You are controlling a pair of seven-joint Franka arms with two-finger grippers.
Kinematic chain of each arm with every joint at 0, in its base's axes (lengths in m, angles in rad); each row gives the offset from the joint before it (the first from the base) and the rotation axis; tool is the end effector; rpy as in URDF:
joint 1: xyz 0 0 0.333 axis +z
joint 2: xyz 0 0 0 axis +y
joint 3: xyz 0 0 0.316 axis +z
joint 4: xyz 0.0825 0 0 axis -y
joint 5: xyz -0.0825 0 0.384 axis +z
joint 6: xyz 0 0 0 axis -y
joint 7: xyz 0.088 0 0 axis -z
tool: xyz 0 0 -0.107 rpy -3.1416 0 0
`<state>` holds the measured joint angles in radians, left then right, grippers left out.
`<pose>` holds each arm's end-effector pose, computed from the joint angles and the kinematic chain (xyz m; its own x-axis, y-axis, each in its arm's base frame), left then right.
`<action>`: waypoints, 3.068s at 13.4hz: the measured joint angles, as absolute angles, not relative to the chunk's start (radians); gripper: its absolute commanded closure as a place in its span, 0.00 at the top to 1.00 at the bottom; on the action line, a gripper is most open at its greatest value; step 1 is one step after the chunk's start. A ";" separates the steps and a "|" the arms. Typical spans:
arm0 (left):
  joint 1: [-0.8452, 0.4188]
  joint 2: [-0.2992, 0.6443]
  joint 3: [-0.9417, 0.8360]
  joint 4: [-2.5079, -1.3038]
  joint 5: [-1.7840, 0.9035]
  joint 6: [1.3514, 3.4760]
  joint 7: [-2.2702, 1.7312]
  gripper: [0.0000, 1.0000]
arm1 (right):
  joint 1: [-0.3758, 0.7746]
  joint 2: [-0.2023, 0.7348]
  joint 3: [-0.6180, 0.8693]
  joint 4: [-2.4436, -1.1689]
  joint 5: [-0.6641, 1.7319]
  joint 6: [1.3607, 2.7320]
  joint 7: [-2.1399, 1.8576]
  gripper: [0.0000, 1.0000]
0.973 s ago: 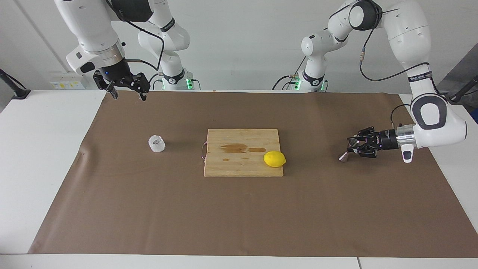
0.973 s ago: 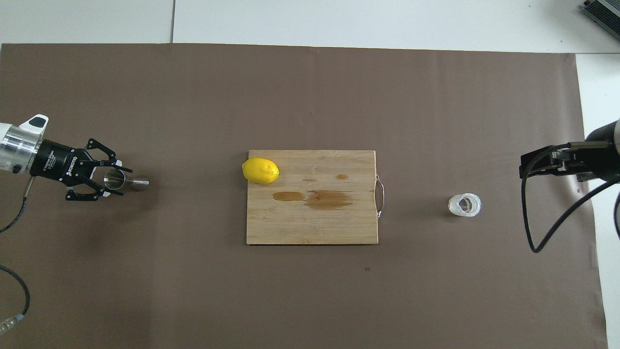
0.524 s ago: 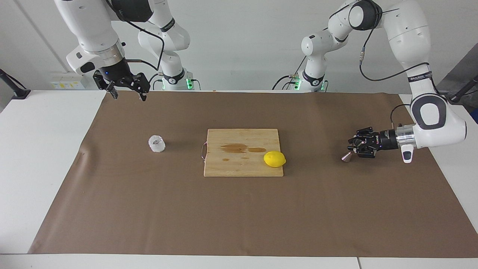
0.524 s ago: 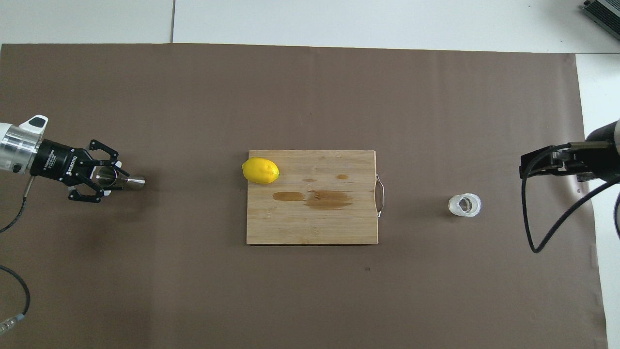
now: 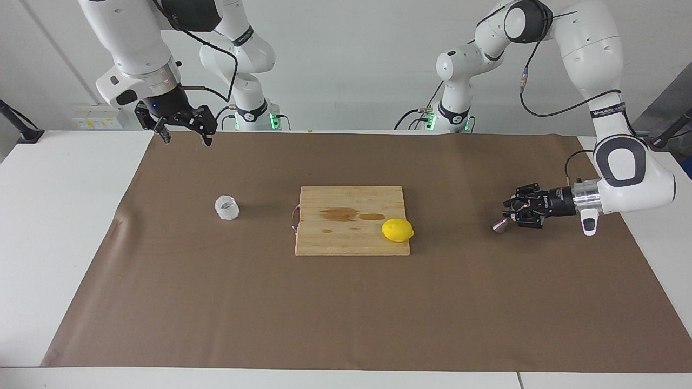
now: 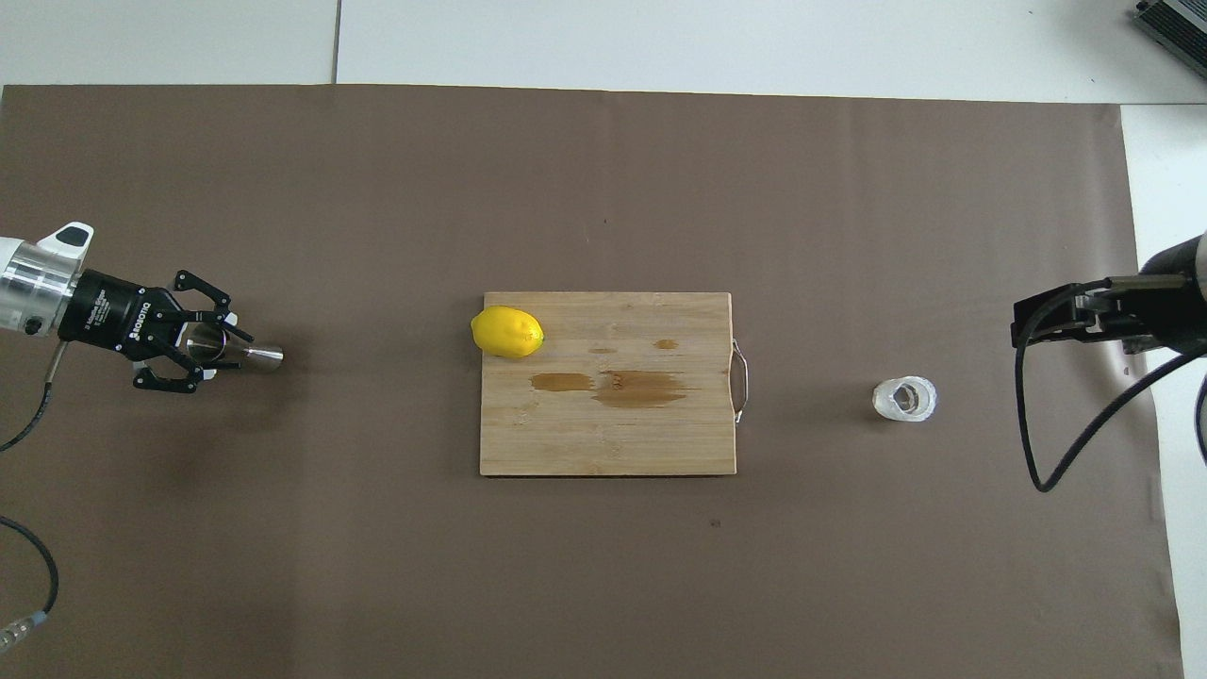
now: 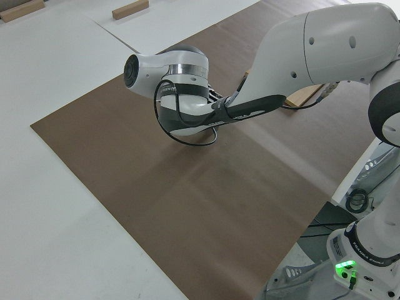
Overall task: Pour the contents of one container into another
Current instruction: 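Close the left gripper around the small metal cup, then lift the metal cup with the left gripper over the cutting board, then lower the metal cup onto the board and open the left gripper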
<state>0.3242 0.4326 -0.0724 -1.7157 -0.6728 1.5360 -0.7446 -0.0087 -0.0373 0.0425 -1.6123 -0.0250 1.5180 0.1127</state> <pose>0.5955 0.0864 0.3294 0.2372 0.5700 -0.7867 0.9314 -0.3636 0.0174 0.5365 0.0158 0.6209 0.9953 -0.0803 -0.0536 -0.0786 -0.9964 0.0328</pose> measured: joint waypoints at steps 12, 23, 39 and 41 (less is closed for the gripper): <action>0.168 0.364 -0.080 -1.692 -0.673 1.573 -0.995 0.34 | -0.009 -0.037 0.042 -1.612 -0.025 1.518 0.113 1.00; -0.090 0.308 -0.180 -1.625 -0.730 1.758 -1.449 0.33 | -0.009 -0.037 0.042 -1.612 -0.025 1.518 0.113 1.00; -0.405 0.415 -0.190 -1.658 -0.760 2.134 -1.609 0.33 | -0.009 -0.037 0.042 -1.612 -0.025 1.516 0.113 1.00; -0.419 0.429 -0.190 -1.658 -0.760 2.149 -1.609 0.36 | -0.009 -0.037 0.042 -1.612 -0.025 1.482 0.113 1.00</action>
